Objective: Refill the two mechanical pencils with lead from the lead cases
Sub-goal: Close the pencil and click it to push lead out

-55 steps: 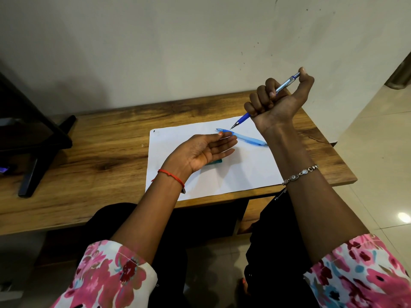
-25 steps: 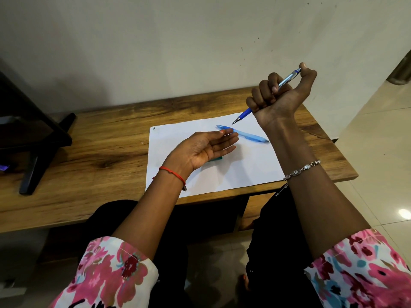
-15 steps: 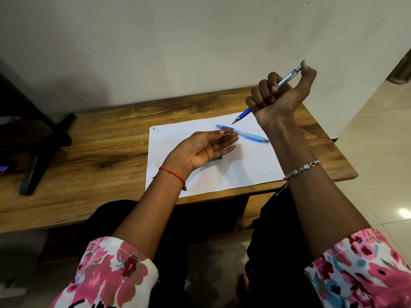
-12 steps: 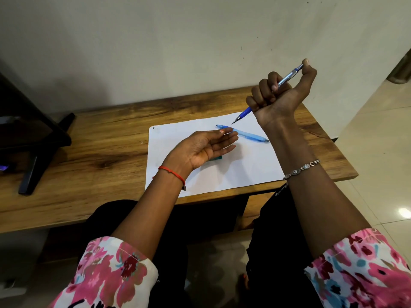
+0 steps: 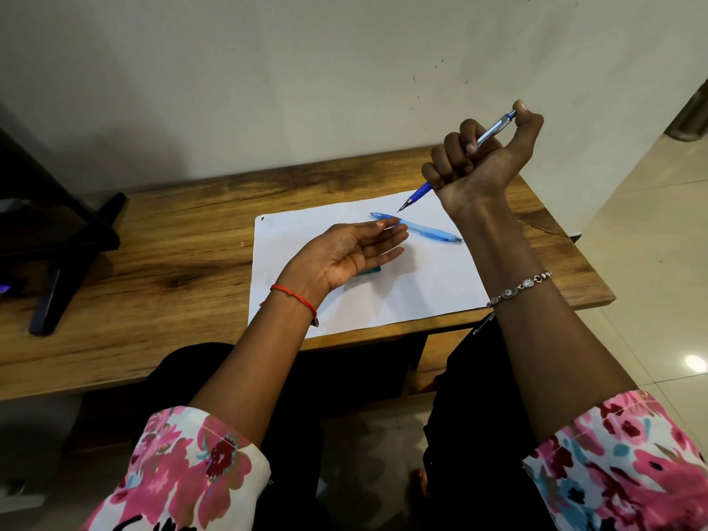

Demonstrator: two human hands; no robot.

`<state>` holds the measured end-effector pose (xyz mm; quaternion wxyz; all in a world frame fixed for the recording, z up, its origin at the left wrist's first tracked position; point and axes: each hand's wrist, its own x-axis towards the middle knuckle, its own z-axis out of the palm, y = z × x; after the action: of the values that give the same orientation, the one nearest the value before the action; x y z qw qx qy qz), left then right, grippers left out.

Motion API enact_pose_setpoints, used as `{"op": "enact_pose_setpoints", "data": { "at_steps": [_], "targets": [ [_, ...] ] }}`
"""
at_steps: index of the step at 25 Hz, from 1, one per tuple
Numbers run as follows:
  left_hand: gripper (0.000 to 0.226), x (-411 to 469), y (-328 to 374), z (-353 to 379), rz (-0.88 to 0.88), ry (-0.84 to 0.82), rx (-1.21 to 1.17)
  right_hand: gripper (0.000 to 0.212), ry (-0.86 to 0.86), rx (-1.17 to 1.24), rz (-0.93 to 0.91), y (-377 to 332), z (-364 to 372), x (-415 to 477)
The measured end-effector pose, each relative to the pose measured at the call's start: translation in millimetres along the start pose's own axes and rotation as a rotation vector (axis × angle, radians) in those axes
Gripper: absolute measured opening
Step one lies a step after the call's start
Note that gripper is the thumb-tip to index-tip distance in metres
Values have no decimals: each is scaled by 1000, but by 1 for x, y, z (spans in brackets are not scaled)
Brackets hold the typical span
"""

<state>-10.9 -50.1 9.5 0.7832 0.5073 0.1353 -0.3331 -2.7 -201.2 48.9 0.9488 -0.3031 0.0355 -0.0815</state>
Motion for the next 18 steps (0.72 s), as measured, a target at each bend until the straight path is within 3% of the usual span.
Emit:
{"op": "enact_pose_setpoints", "data": {
  "at_steps": [11, 18],
  "targets": [
    [17, 0, -3, 6, -28, 33, 44, 64, 11, -350, -9, 4, 7, -3],
    [18, 0, -3, 6, -46, 52, 69, 65, 15, -394, -5, 6, 10, -4]
  ]
}}
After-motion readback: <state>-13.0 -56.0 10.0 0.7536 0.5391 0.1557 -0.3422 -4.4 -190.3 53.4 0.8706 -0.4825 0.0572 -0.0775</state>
